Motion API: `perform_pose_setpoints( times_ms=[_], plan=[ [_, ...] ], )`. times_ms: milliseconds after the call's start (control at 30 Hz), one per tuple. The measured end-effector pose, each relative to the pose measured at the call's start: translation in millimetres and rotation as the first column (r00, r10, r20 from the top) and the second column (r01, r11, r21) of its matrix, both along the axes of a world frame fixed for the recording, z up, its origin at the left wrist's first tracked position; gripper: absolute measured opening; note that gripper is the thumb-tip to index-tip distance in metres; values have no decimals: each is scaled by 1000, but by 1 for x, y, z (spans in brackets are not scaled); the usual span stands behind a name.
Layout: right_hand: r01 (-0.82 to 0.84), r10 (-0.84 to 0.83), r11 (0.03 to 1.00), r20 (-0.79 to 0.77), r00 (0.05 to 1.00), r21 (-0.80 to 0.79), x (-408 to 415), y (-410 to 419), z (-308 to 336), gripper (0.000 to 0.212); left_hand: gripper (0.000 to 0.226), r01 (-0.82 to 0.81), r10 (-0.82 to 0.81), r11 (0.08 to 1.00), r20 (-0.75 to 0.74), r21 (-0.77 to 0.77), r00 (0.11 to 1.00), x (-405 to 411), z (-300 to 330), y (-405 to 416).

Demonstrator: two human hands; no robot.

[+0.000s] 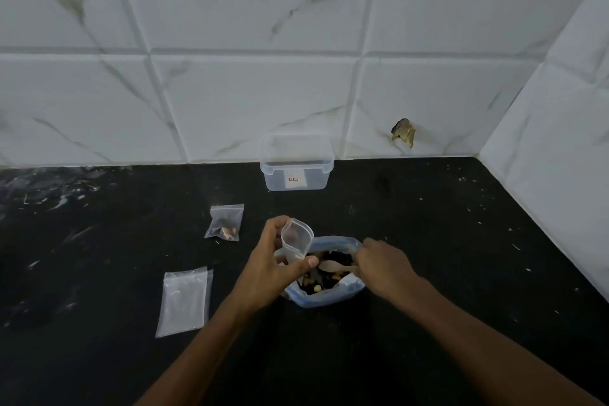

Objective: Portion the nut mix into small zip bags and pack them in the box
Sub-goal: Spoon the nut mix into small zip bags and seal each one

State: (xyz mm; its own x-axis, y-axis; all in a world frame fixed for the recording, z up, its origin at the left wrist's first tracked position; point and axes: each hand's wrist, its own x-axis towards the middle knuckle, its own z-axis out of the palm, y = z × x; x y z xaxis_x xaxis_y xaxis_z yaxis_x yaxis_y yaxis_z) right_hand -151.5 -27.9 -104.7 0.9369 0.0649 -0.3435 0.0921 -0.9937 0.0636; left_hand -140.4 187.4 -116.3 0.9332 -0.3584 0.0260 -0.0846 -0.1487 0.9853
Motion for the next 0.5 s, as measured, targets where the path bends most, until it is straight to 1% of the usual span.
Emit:
perform_pose_setpoints(
  times_ms=[100, 200, 367, 433, 500],
  plan=[
    [-34, 37, 997, 46, 998, -69, 0, 0, -7, 37, 66, 9, -9, 1000, -17, 12, 1000, -1, -7, 2],
    [-35, 47, 994, 119, 992, -107, 0, 0, -11, 32, 69, 6, -5, 1000, -24, 31, 1000, -2, -10, 4],
    [-56, 71, 996, 234, 970, -67, 1, -3, 0, 21, 62, 14, -14, 999, -2, 40, 1000, -7, -14, 5],
    [-87, 113, 991, 284, 952, -102, 2, -6, 7, 20, 60, 5, -5, 999, 1, 45, 1000, -9, -15, 7],
    [-140, 181, 978, 287, 941, -157, 4, -10, 13, 21, 61, 4, -3, 1000, -33, 28, 999, -11, -16, 9]
  ],
)
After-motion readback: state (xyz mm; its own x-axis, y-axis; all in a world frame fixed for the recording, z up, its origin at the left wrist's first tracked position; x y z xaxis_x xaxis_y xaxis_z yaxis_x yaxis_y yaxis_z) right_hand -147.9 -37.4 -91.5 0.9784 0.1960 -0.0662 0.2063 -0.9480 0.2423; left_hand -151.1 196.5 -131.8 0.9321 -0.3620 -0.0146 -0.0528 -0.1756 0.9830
